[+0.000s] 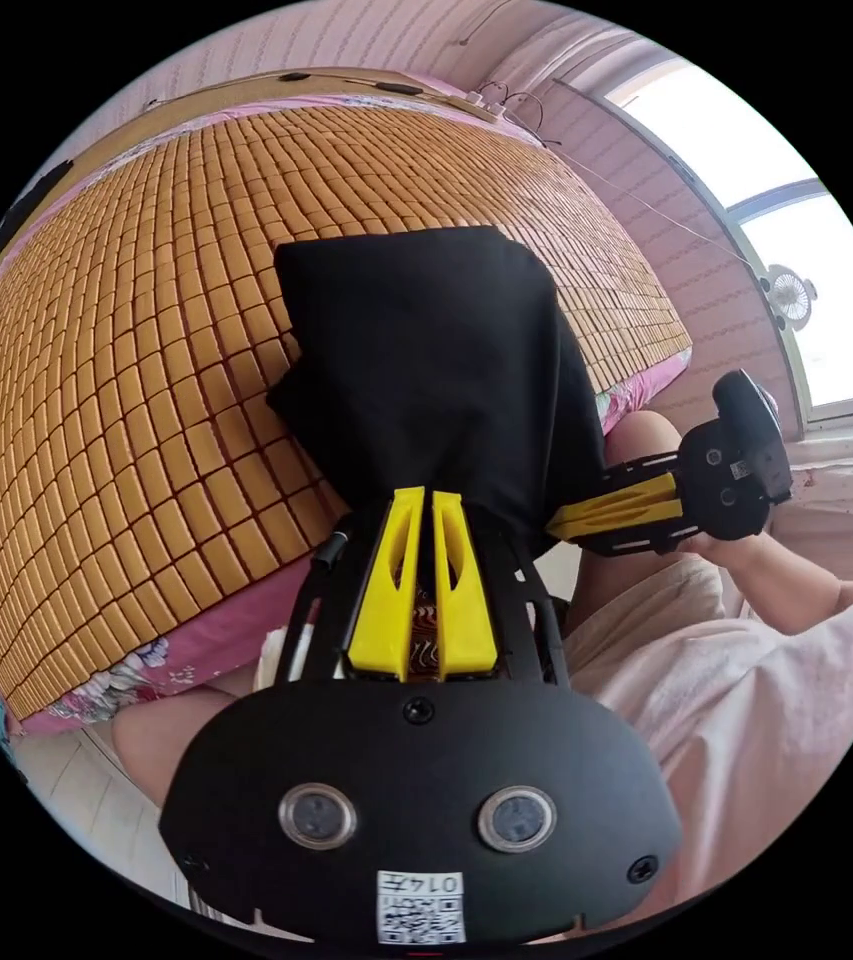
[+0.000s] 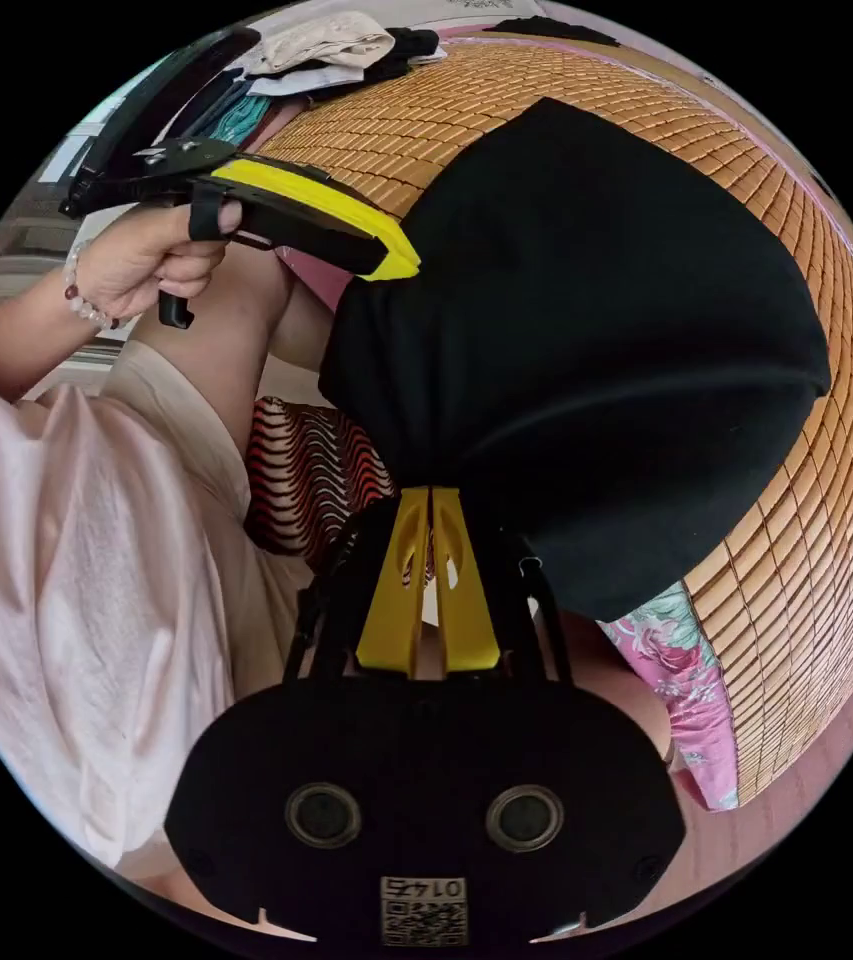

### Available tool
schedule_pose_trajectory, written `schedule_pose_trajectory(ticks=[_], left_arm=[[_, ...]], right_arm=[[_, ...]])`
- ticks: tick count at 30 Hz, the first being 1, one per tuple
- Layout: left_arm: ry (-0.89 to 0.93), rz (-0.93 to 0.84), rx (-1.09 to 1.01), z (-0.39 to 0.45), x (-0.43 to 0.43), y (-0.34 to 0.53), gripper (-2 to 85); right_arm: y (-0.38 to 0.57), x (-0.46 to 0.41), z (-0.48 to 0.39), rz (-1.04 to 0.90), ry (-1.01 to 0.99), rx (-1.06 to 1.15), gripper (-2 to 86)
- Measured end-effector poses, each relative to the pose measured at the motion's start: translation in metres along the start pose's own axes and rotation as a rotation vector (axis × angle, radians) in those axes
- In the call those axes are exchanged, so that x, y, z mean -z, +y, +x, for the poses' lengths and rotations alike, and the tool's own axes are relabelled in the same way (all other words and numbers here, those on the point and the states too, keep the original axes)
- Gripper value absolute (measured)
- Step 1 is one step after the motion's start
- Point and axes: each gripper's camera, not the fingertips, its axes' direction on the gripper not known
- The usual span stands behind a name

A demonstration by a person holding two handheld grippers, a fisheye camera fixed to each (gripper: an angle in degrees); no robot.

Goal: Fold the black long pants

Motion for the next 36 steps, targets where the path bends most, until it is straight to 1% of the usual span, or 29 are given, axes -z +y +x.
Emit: schedule_pose_trajectory(ticks=[1, 3, 4, 6, 8, 9, 10, 11, 13, 15, 16, 17, 19, 21, 22, 23, 24, 25, 28, 30, 33, 35, 36], left_arm=[[0.025, -0.003, 0.01, -0.008, -0.003, 0.007, 0.5], [0.04, 0.038, 0.043, -0.017, 0.008, 0.018, 1.0], [0.012, 0.075, 0.049, -0.02, 0.02, 0.028, 1.9], [0.021, 0.124, 0.074, -0.031, 0.036, 0.044, 4.6], [0.081, 0.193, 0.15, -0.056, 0.046, 0.064, 9.5], [0.097, 0.209, 0.167, -0.062, 0.046, 0.067, 10.7], [0.129, 0.221, 0.203, -0.075, 0.041, 0.071, 13.1], [0.159, 0.226, 0.223, -0.085, 0.034, 0.073, 14.8], [0.175, 0.227, 0.23, -0.094, 0.023, 0.073, 16.9], [0.191, 0.186, 0.23, -0.1, 0.011, 0.07, 17.8], [0.198, 0.149, 0.227, -0.102, 0.001, 0.069, 17.5], [0.193, 0.1, 0.223, -0.103, -0.009, 0.07, 16.6], [0.204, 0.103, 0.188, -0.103, -0.014, 0.076, 14.2], [0.215, 0.1, 0.211, -0.11, -0.014, 0.082, 10.4], [0.304, 0.115, 0.2, -0.115, -0.015, 0.088, 8.6], [0.34, 0.125, 0.232, -0.121, -0.016, 0.096, 7.3], [0.35, 0.133, 0.233, -0.123, -0.016, 0.1, 6.8], [0.347, 0.143, 0.229, -0.125, -0.016, 0.108, 6.0], [0.292, 0.158, 0.199, -0.121, -0.009, 0.126, 5.1], [0.238, 0.168, 0.193, -0.118, 0.0, 0.138, 4.9], [0.09, 0.188, 0.175, -0.108, 0.026, 0.162, 4.7], [-0.036, 0.219, 0.16, -0.099, 0.054, 0.187, 4.7], [-0.052, 0.229, 0.165, -0.099, 0.06, 0.193, 4.7]], right_arm=[[-0.001, -0.007, -0.005, -0.049, 0.024, 0.029, -0.1], [0.002, 0.005, -0.008, -0.029, 0.041, 0.049, 0.0], [0.005, 0.02, -0.005, -0.001, 0.018, 0.053, 0.3], [0.014, 0.047, 0.008, 0.099, -0.026, 0.026, 1.3], [0.03, 0.077, 0.043, 0.297, -0.035, -0.09, 6.6], [0.035, 0.082, 0.055, 0.34, -0.023, -0.134, 8.9], [0.041, 0.085, 0.08, 0.4, 0.0, -0.238, 13.4], [0.045, 0.083, 0.104, 0.427, 0.006, -0.33, 14.5], [0.049, 0.073, 0.134, 0.466, -0.046, -0.418, 15.4], [0.05, 0.059, 0.158, 0.488, -0.125, -0.489, 15.1], [0.049, 0.048, 0.17, 0.477, -0.173, -0.521, 13.9], [0.052, 0.044, 0.176, 0.513, -0.188, -0.539, 11.9], [0.054, 0.037, 0.184, 0.529, -0.259, -0.549, 11.1], [0.058, 0.035, 0.187, 0.562, -0.288, -0.55, 9.5], [0.059, 0.033, 0.19, 0.569, -0.307, -0.568, 5.9], [0.06, 0.032, 0.193, 0.556, -0.314, -0.578, 3.7], [0.059, 0.032, 0.192, 0.551, -0.346, -0.537, 3.3], [0.056, 0.03, 0.193, 0.544, -0.384, -0.527, 2.7], [0.048, 0.032, 0.187, 0.525, -0.406, -0.489, 1.8], [0.044, 0.039, 0.181, 0.559, -0.436, -0.463, 1.5], [0.022, 0.057, 0.158, 0.587, -0.449, -0.368, 1.2], [-0.011, 0.074, 0.127, 0.567, -0.395, -0.259, 1.0], [-0.019, 0.079, 0.118, 0.566, -0.385, -0.231, 1.0]])
